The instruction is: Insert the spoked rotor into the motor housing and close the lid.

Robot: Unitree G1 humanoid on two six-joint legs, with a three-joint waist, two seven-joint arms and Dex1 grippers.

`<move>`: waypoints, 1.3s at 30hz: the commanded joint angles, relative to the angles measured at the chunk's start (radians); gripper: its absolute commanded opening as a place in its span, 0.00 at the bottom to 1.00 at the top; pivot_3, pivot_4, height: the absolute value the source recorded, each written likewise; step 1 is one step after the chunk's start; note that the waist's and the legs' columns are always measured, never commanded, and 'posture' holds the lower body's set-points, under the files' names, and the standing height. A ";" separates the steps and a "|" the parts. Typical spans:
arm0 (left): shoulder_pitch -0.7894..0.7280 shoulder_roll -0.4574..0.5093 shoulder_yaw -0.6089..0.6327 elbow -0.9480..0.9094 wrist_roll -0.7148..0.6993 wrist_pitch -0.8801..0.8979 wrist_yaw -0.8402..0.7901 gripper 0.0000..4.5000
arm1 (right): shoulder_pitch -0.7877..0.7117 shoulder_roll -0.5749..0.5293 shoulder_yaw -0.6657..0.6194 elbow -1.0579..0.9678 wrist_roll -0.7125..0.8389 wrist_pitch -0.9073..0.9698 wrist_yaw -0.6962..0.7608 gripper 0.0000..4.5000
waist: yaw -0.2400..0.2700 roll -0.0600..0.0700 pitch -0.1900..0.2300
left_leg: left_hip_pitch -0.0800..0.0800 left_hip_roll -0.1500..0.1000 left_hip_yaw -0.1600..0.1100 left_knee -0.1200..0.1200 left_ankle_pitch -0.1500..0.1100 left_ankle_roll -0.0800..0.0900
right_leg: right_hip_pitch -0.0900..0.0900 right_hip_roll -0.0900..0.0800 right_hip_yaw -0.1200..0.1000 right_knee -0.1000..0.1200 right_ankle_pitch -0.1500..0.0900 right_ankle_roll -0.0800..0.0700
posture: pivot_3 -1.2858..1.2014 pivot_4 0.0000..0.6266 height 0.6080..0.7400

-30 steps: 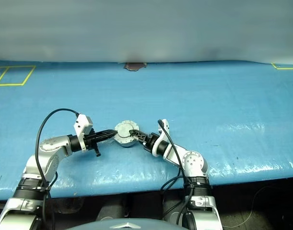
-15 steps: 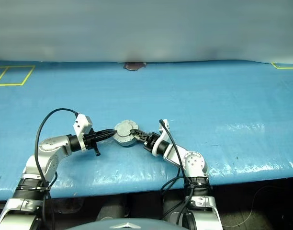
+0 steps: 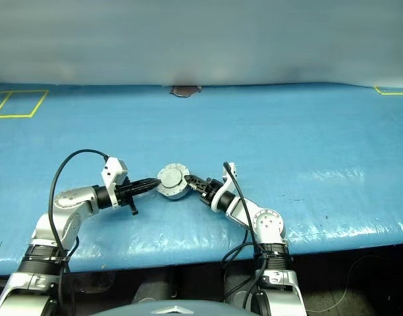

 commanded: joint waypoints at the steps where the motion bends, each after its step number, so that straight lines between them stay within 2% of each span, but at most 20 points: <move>1: 0.007 -0.009 -0.021 -0.001 0.012 0.007 0.005 0.00 | 0.027 0.093 0.040 -0.009 -0.002 0.007 0.004 0.26 | 0.000 0.000 0.000 | 0.000 0.000 0.000 0.000 0.000 0.000 | 0.000 0.000 0.000 0.000 0.000 0.000 | 0.52 0.24 1.00; 4: 0.005 -0.024 0.005 -0.006 -0.016 0.016 0.017 0.00 | 0.028 0.100 0.024 -0.009 0.013 0.000 0.004 0.26 | 0.000 0.000 0.000 | 0.000 0.000 0.000 0.000 0.000 0.000 | 0.000 0.000 0.000 0.000 0.000 0.000 | 0.52 0.24 1.00; 8: -0.034 -0.107 0.154 -0.024 -0.198 0.131 0.085 0.00 | 0.020 0.130 -0.055 -0.018 0.113 -0.031 0.000 0.26 | 0.003 -0.001 0.002 | -0.002 0.000 0.000 0.001 0.000 0.000 | -0.001 0.000 0.000 0.000 0.000 0.000 | 0.52 0.24 1.00; 12: -0.051 -0.120 0.250 -0.050 -0.327 0.255 0.130 0.00 | 0.012 0.139 -0.079 -0.059 0.180 -0.053 -0.027 0.26 | -0.003 -0.003 0.004 | -0.013 0.000 -0.002 0.002 0.000 0.000 | -0.011 0.002 -0.001 0.002 0.001 0.002 | 0.52 0.24 1.00; 13: -0.055 -0.126 0.278 -0.045 -0.358 0.283 0.151 0.00 | 0.007 0.141 -0.082 -0.077 0.198 -0.061 -0.034 0.26 | -0.004 -0.003 0.004 | -0.015 0.000 -0.002 0.002 0.000 0.000 | -0.013 0.002 -0.001 0.002 0.004 0.006 | 0.52 0.24 1.00; 19: -0.047 -0.165 0.369 -0.032 -0.481 0.405 0.248 0.00 | -0.038 0.135 -0.094 -0.128 0.271 -0.125 -0.081 0.26 | -0.004 -0.003 0.006 | -0.016 0.000 -0.002 0.001 0.000 0.001 | -0.013 0.003 -0.001 0.001 0.004 0.007 | 0.52 0.24 1.00; 25: -0.025 -0.260 0.443 -0.045 -0.648 0.501 0.306 0.42 | -0.098 0.108 -0.108 -0.175 0.326 -0.162 -0.094 0.26 | -0.003 -0.003 0.008 | -0.016 0.000 -0.003 0.004 0.000 0.001 | -0.012 0.004 -0.001 0.002 0.004 0.007 | 0.52 0.24 1.00; 30: -0.003 -0.289 0.456 -0.066 -0.759 0.578 0.322 0.81 | -0.124 0.093 -0.108 -0.189 0.338 -0.160 -0.114 0.26 | -0.002 -0.003 0.008 | -0.016 0.000 -0.003 0.004 0.000 0.001 | -0.012 0.003 -0.001 0.001 0.004 0.007 | 0.52 0.24 1.00; 33: -0.001 -0.287 0.459 -0.074 -0.846 0.643 0.316 1.00 | -0.136 0.089 -0.111 -0.180 0.338 -0.163 -0.120 0.26 | -0.002 -0.003 0.008 | -0.016 0.000 -0.003 0.004 0.000 0.001 | -0.012 0.003 -0.001 0.002 0.004 0.007 | 0.52 0.24 1.00; 36: -0.006 -0.286 0.446 -0.088 -0.908 0.684 0.302 1.00 | -0.142 0.082 -0.112 -0.159 0.321 -0.164 -0.118 0.26 | -0.003 -0.003 0.008 | -0.016 0.000 -0.003 0.005 0.000 0.001 | -0.012 0.004 -0.001 0.002 0.004 0.007 | 0.52 0.24 1.00; 39: -0.023 -0.291 0.423 -0.074 -0.911 0.697 0.327 1.00 | -0.140 0.081 -0.101 -0.157 0.321 -0.151 -0.113 0.26 | -0.003 -0.003 0.008 | -0.016 0.000 -0.003 0.006 0.000 0.001 | -0.012 0.004 -0.001 0.002 0.004 0.007 | 0.52 0.24 1.00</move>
